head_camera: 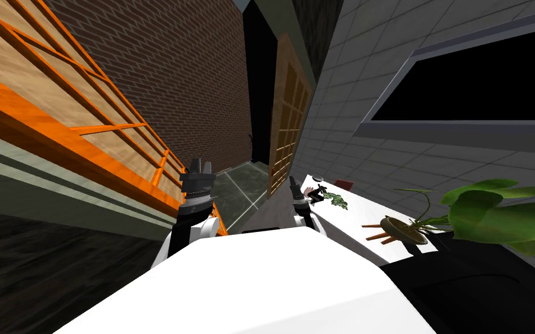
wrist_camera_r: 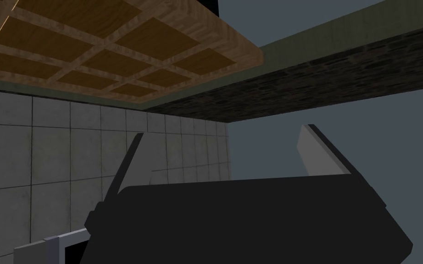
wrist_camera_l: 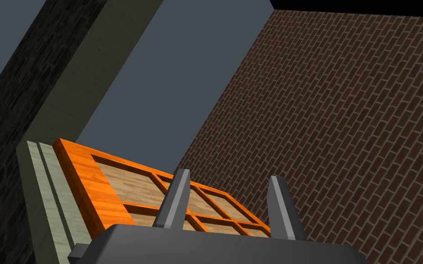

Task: Push the door open

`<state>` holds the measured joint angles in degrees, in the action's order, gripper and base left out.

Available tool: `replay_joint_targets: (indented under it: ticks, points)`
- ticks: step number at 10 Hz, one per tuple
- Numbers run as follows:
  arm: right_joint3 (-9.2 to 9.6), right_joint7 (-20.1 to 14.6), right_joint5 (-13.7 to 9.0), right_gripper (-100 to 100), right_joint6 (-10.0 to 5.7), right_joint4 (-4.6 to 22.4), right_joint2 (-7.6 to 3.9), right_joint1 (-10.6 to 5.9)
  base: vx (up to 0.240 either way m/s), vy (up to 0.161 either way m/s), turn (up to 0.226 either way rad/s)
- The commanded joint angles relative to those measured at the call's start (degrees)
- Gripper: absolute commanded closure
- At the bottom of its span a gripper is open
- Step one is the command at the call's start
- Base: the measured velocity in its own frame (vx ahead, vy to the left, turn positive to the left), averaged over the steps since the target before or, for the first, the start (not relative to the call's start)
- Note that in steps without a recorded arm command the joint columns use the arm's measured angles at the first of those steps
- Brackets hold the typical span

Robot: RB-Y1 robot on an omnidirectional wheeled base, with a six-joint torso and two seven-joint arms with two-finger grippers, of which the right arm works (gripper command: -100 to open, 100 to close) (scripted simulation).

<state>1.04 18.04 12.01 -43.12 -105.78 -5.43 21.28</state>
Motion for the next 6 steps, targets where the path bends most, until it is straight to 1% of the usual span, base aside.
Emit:
replay_joint_targets:
  ticks: [1,3,4,5,6]
  points:
    - [0.4,2.16,1.1,-100,-0.82,2.22,0.07,-0.56,0.104,-0.016,0.094]
    - [0.62,3.7,1.9,-100,-1.37,3.9,0.05,-1.01,0.104,-0.019,0.063]
    - [0.83,5.24,2.71,-100,-1.92,5.6,0.04,-1.45,0.12,-0.01,0.123]
    - [0.94,6.01,3.11,-100,-2.2,6.44,0.03,-1.67,0.121,-0.017,0.108]
    - [1.16,7.56,3.92,-100,-2.75,8.14,0.02,-2.12,0.117,-0.041,0.116]
